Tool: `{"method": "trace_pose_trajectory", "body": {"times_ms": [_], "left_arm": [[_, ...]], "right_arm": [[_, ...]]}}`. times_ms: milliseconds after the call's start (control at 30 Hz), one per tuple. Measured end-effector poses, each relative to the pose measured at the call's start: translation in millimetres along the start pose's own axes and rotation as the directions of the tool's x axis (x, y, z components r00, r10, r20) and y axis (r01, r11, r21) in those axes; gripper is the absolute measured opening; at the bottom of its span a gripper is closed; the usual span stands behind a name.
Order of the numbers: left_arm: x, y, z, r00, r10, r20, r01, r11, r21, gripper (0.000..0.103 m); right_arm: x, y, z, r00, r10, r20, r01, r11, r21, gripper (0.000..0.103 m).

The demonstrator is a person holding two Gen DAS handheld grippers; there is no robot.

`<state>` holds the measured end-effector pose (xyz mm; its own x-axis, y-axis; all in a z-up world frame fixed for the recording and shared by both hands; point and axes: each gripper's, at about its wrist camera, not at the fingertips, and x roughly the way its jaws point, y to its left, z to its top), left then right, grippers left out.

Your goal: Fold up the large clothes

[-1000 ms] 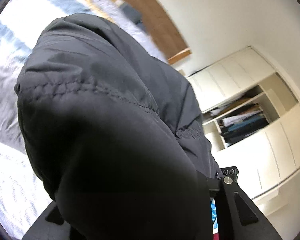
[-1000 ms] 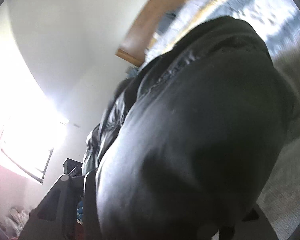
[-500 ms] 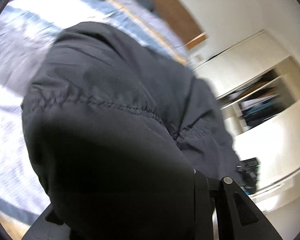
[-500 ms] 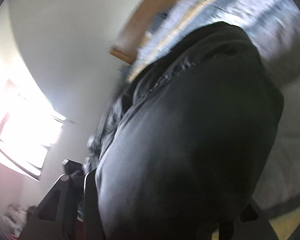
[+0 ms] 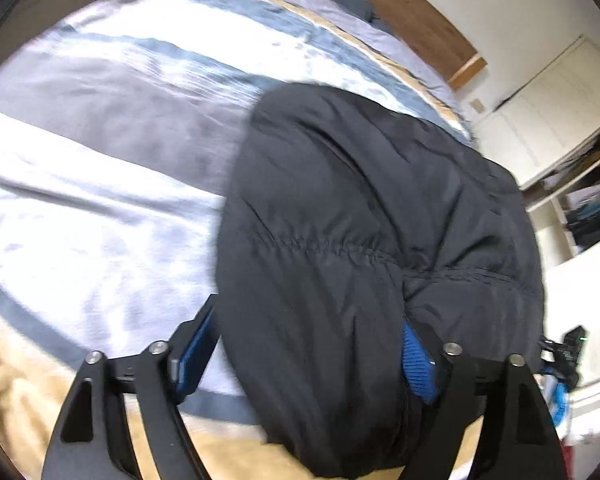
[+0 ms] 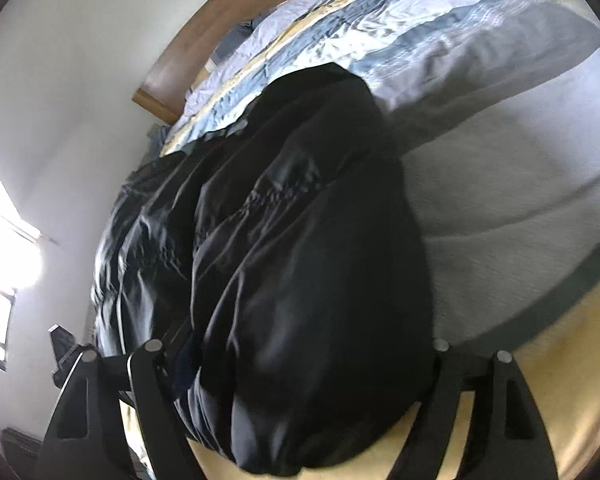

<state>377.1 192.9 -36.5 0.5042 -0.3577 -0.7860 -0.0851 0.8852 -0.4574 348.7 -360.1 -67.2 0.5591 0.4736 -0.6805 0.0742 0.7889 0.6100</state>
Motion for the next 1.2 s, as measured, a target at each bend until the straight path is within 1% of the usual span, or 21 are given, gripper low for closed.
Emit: {"method": "trace_pose_trajectory", "body": {"times_ms": [67, 133, 167, 233, 300, 333, 433, 467, 567, 667, 767, 867, 1000, 1100, 1167, 1200], "left_arm": [[-6, 2, -2, 1.0, 0.031, 0.002, -0.031, 0.999, -0.006, 0.081], [-14, 6, -6, 0.998, 0.055, 0.012, -0.055, 0.998, -0.008, 0.081], [-18, 7, -9, 0.998, 0.062, 0.017, -0.062, 0.998, -0.007, 0.081], [-26, 5, -14, 0.997, 0.072, 0.029, -0.072, 0.997, -0.009, 0.081], [-34, 6, -21, 0.996, 0.078, 0.045, -0.078, 0.997, -0.009, 0.081], [-37, 2, -24, 0.995, 0.081, 0.054, -0.08, 0.997, -0.004, 0.081], [-44, -5, -35, 0.992, 0.095, 0.082, -0.097, 0.995, 0.026, 0.081], [-47, -9, -37, 0.991, 0.101, 0.091, -0.105, 0.994, 0.039, 0.081], [-47, -27, -39, 0.984, 0.128, 0.123, -0.139, 0.987, 0.083, 0.081], [-36, -46, -38, 0.979, 0.136, 0.152, -0.153, 0.982, 0.108, 0.082], [-20, -66, -40, 0.977, 0.139, 0.159, -0.161, 0.977, 0.138, 0.082], [-6, -89, -39, 0.975, 0.129, 0.181, -0.162, 0.971, 0.177, 0.082], [13, -127, -27, 0.971, 0.108, 0.212, -0.16, 0.957, 0.243, 0.082], [31, -152, -15, 0.975, 0.078, 0.21, -0.137, 0.949, 0.284, 0.084], [45, -164, -7, 0.975, 0.079, 0.209, -0.141, 0.942, 0.305, 0.086], [55, -168, -3, 0.973, 0.09, 0.211, -0.154, 0.937, 0.313, 0.088]], "right_arm": [[-4, 2, 4, 1.0, -0.028, 0.01, 0.028, 1.0, -0.002, 0.078], [-16, -5, -2, 0.999, -0.03, 0.025, 0.029, 0.999, 0.012, 0.078], [-31, -17, -12, 0.999, -0.036, 0.03, 0.036, 0.999, 0.015, 0.078], [-38, -20, -1, 0.996, -0.081, 0.037, 0.081, 0.997, 0.013, 0.079], [-47, -21, -6, 0.989, -0.142, 0.041, 0.142, 0.99, 0.003, 0.079], [-64, -19, -14, 0.986, -0.163, 0.045, 0.163, 0.987, -0.001, 0.079], [-81, -12, -20, 0.966, -0.243, 0.087, 0.244, 0.97, -0.008, 0.079], [-87, -24, -16, 0.964, -0.247, 0.102, 0.25, 0.968, -0.013, 0.079], [-94, 2, -11, 0.966, -0.211, 0.151, 0.222, 0.973, -0.066, 0.079], [-88, 26, -12, 0.966, -0.182, 0.183, 0.207, 0.97, -0.13, 0.079], [-74, 53, -19, 0.971, -0.154, 0.182, 0.189, 0.963, -0.192, 0.079], [-54, 83, -24, 0.973, -0.141, 0.182, 0.186, 0.946, -0.264, 0.079], [-26, 127, -21, 0.976, -0.108, 0.191, 0.17, 0.921, -0.349, 0.079], [-1, 156, -15, 0.979, -0.078, 0.186, 0.149, 0.904, -0.402, 0.079], [20, 168, -12, 0.983, -0.071, 0.169, 0.137, 0.895, -0.423, 0.079], [34, 173, -10, 0.983, -0.085, 0.163, 0.149, 0.888, -0.436, 0.079]]}}
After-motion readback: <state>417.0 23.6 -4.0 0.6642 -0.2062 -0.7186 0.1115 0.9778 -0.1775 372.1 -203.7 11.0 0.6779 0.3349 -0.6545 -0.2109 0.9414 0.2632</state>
